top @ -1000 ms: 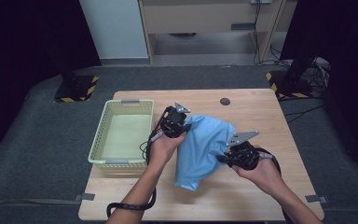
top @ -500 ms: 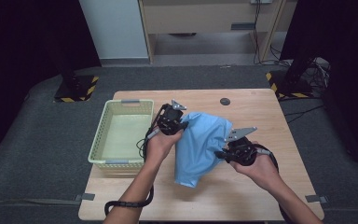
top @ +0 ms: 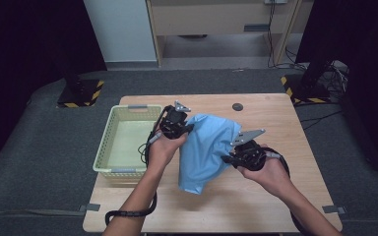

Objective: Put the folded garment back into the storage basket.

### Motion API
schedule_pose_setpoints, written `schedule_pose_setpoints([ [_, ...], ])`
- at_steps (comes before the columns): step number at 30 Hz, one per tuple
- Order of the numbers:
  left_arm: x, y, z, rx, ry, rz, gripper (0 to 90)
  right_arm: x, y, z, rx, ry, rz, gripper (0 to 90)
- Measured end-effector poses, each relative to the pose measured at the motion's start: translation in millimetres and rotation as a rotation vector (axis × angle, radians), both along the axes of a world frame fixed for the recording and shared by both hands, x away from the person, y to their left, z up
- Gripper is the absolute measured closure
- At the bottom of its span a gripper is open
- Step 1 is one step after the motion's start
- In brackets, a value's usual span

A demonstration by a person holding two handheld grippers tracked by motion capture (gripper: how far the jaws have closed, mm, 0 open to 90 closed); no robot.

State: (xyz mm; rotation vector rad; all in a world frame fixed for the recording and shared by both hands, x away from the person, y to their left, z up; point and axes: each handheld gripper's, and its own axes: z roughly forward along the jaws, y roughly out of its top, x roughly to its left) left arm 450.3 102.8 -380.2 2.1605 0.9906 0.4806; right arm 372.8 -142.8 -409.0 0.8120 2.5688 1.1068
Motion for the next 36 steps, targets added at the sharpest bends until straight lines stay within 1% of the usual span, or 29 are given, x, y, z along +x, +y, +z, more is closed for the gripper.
schedule_pose_setpoints([
  [5, 1.8, 5.4, 3.7, 0.004, 0.000, 0.000, 79.8, 2.7, 5.0, 0.8, 0.000, 0.001, 0.005, 84.8],
  [8, 3.9, 9.1, 5.2, -0.006, 0.002, -0.002, 79.7, 3.6, 7.9, 2.1, 0.005, 0.001, 0.005, 84.8],
  [13, 7.6, 15.2, 4.8, -0.014, 0.005, -0.003, 79.8, 6.0, 13.5, 4.5, -0.007, 0.001, 0.002, 84.7],
  [23, 13.3, 23.9, 11.1, -0.007, 0.007, -0.012, 79.8, 10.8, 22.4, 11.4, -0.010, -0.004, -0.002, 84.8],
  [25, 14.6, 26.4, 12.9, -0.014, 0.007, -0.009, 79.8, 11.6, 24.0, 13.6, -0.009, -0.007, -0.003, 84.8],
  [31, 15.2, 31.8, 17.8, -0.007, 0.002, -0.005, 79.8, 13.0, 29.7, 19.8, -0.012, -0.018, 0.012, 84.8],
  [36, 16.7, 38.6, 19.0, -0.016, 0.003, 0.009, 79.8, 15.5, 34.9, 23.3, -0.014, -0.021, 0.018, 84.8],
])
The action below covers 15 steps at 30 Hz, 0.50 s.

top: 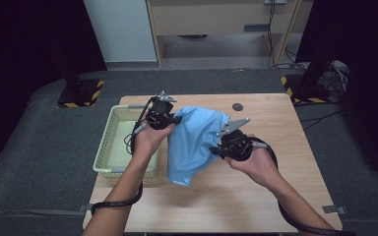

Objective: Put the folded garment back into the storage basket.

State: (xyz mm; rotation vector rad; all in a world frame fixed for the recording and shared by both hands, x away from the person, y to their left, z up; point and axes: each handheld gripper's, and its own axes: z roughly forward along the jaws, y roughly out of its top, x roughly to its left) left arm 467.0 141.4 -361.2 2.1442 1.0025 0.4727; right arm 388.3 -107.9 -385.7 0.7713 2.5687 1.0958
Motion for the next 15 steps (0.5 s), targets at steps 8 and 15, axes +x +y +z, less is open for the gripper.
schedule_pose_setpoints([
  [8, 2.3, 7.4, 1.7, 0.008, 0.002, 0.006, 79.9, 3.2, 8.3, 3.0, -0.003, -0.004, 0.014, 84.8],
  [15, 4.5, 16.8, 0.7, 0.003, 0.004, 0.015, 79.8, 6.5, 16.4, 4.3, -0.005, -0.004, 0.022, 84.8],
])
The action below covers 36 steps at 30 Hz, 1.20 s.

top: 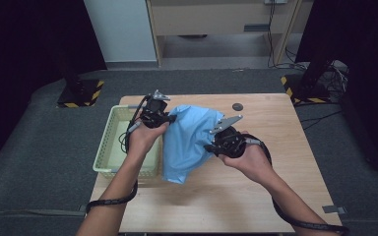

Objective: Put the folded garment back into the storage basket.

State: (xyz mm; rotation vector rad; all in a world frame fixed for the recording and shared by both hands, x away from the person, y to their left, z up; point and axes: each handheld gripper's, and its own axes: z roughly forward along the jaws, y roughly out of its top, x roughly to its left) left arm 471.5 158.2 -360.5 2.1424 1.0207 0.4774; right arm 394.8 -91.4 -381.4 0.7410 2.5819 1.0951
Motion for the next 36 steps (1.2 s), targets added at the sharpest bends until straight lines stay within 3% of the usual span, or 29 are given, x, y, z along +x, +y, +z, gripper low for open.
schedule_pose_setpoints([
  [27, 4.7, 39.1, 6.0, -0.013, -0.003, 0.046, 79.9, 11.3, 37.7, 8.4, -0.011, -0.010, 0.046, 84.8],
  [30, 4.7, 40.7, 9.1, -0.006, -0.008, 0.047, 79.9, 12.9, 39.2, 10.4, -0.005, -0.011, 0.046, 84.8],
  [32, 4.8, 40.4, 11.0, 0.021, -0.011, 0.042, 79.9, 13.4, 40.7, 11.8, -0.002, -0.011, 0.047, 84.8],
  [36, 6.1, 43.6, 12.6, 0.016, -0.012, 0.045, 79.9, 15.3, 44.5, 13.1, -0.003, -0.014, 0.048, 84.8],
])
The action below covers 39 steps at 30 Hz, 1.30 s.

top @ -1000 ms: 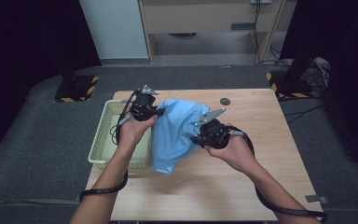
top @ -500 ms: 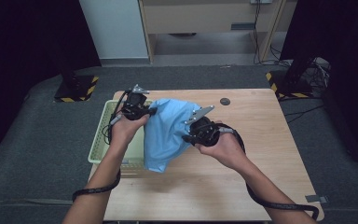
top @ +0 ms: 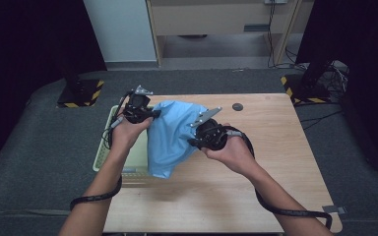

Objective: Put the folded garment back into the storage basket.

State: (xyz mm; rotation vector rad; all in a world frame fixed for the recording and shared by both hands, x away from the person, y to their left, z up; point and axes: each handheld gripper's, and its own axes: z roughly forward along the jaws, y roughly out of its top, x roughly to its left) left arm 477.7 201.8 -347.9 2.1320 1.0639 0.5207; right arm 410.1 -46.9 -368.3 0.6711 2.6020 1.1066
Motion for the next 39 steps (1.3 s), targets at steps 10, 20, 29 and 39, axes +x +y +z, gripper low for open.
schedule_pose_setpoints([
  [10, 2.6, 10.4, 1.5, -0.008, -0.011, 0.013, 79.9, 4.1, 9.0, 2.3, -0.007, -0.002, 0.001, 84.8],
  [20, 2.7, 23.6, 4.5, -0.024, -0.033, 0.032, 79.7, 10.1, 20.3, 5.3, -0.006, -0.006, 0.006, 84.7],
  [29, 5.7, 31.4, -0.8, -0.015, -0.030, 0.048, 79.8, 14.1, 33.3, -0.7, -0.010, -0.001, 0.013, 84.8],
  [39, 10.3, 37.8, 1.3, -0.015, -0.039, 0.059, 79.9, 18.7, 40.2, 1.2, -0.007, -0.007, 0.011, 84.7],
])
